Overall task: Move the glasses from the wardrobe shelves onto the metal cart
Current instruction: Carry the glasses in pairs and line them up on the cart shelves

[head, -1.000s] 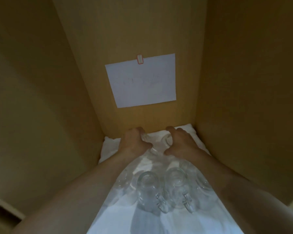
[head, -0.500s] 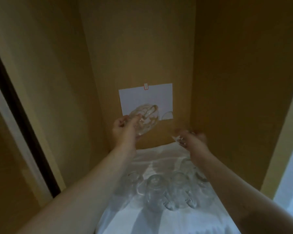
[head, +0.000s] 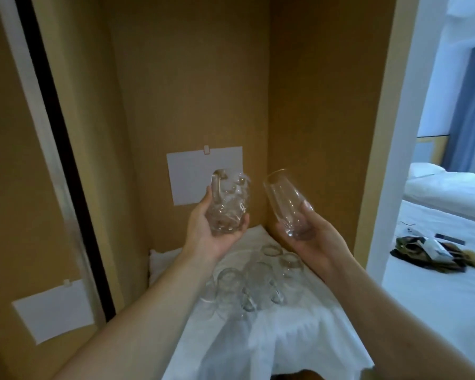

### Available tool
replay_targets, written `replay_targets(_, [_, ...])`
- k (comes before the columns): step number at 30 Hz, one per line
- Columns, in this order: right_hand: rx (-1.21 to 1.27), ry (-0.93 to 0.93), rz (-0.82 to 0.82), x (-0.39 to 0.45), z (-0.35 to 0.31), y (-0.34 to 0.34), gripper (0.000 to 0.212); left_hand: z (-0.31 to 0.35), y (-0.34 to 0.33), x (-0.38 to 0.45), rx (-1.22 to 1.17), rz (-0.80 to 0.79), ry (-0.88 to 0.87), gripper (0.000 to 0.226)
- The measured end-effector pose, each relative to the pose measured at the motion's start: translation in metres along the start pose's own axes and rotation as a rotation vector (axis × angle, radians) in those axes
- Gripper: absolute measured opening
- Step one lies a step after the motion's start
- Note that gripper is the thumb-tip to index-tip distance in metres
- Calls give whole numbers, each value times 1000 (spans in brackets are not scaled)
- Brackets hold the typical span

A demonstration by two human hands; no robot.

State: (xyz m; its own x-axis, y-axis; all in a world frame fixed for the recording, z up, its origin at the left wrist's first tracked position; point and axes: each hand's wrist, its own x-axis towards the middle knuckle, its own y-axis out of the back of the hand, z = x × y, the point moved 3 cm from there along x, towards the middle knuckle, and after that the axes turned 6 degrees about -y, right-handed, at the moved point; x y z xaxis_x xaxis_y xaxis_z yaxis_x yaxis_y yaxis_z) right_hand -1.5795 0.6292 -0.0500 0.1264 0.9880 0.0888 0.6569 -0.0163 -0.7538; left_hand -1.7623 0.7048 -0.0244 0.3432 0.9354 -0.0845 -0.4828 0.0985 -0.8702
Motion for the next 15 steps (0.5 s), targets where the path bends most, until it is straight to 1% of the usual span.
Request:
replay_targets(3, [29, 17, 67, -23, 0, 12, 44, -18, 0, -14, -27, 8, 59, 45])
replay_targets(5, [63, 40, 105, -37, -5, 22, 43, -30, -4, -20, -19, -19, 91, 47])
replay_targets(8, [98, 118, 120, -57, -20, 30, 40, -49, -14, -24, 8, -84, 134, 65])
replay_targets(10, [104, 148, 122, -69, -31, 39, 33, -66, -20, -27, 30, -109, 157, 64])
replay_targets(11, [100, 146, 138, -75, -37, 45, 33, -75, -24, -30, 39, -117, 162, 60])
replay_targets(13, [81, 152, 180, -88, -50, 60, 46, -95, -35, -33, 87, -124, 180, 55])
replay_targets(15, [72, 179, 246, -104, -66, 81, 57, -120, -47, -30, 163, -143, 208, 62])
